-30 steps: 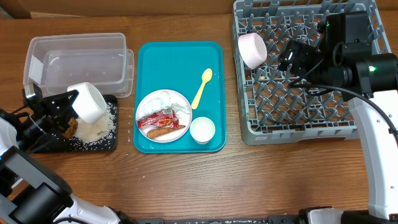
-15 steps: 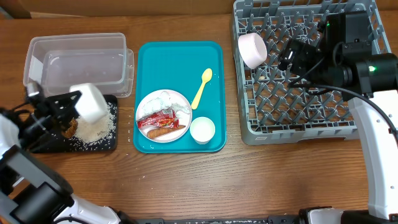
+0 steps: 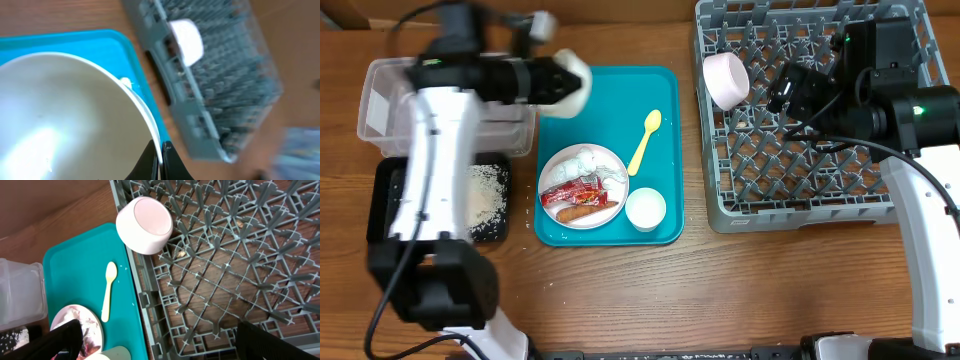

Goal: Sort waste into correct bins and load items into the dishwasher
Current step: 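Return the emptied rice bowl to the teal tray with the left gripper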

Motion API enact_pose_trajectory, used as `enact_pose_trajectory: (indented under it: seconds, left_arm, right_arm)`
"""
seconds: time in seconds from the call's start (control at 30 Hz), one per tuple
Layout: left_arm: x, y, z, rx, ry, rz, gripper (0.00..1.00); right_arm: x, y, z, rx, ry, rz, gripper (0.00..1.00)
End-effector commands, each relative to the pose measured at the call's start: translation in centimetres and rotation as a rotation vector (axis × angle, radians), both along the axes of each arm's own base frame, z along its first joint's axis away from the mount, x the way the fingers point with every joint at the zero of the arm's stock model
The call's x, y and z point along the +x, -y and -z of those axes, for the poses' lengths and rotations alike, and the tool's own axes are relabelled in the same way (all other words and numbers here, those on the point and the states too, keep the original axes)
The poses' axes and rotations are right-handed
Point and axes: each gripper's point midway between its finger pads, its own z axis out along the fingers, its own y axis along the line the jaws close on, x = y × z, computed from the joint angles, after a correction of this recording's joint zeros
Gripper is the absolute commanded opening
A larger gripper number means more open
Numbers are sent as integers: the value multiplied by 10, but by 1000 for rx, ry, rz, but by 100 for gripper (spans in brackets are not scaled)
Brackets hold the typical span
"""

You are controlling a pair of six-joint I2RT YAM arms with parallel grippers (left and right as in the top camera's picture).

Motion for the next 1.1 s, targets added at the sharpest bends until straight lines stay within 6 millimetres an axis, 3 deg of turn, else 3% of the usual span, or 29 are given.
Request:
enact_pose_trajectory:
  seconds: [0.0,0.07,0.17,0.4,0.57,0.7,0.87,1.0,1.07]
  left_arm:
    - [25,-6,19,462,103,-218,4]
    - [31,21,35,622,166,-190,4]
    - [36,38,65,755,171,-179,4]
    - [37,51,158,842,20,-122,4]
    - [38,54,190,847,-29,-105,4]
    - [42,65,202,799,-27,-86,4]
    - [40,76,201,737,-40,-53,53]
    - [48,69,175,726,-26,-78,61]
    - [57,60,141,693,-25,-147,65]
  right_arm:
    - [1,2,-5,-7,18,1,100]
    - [2,2,-5,-7,16,1,100]
    - [2,2,-5,-7,15,1,100]
    - [-2,2,-3,-8,0,1,100]
    - [-2,2,-2,-9,-2,1,100]
    - [-2,2,-2,-8,-3,1,100]
    - [-1,2,-3,-7,2,1,100]
    - [4,-3,-7,16,28,-14,100]
    - [10,-19,-16,77,70,-62,99]
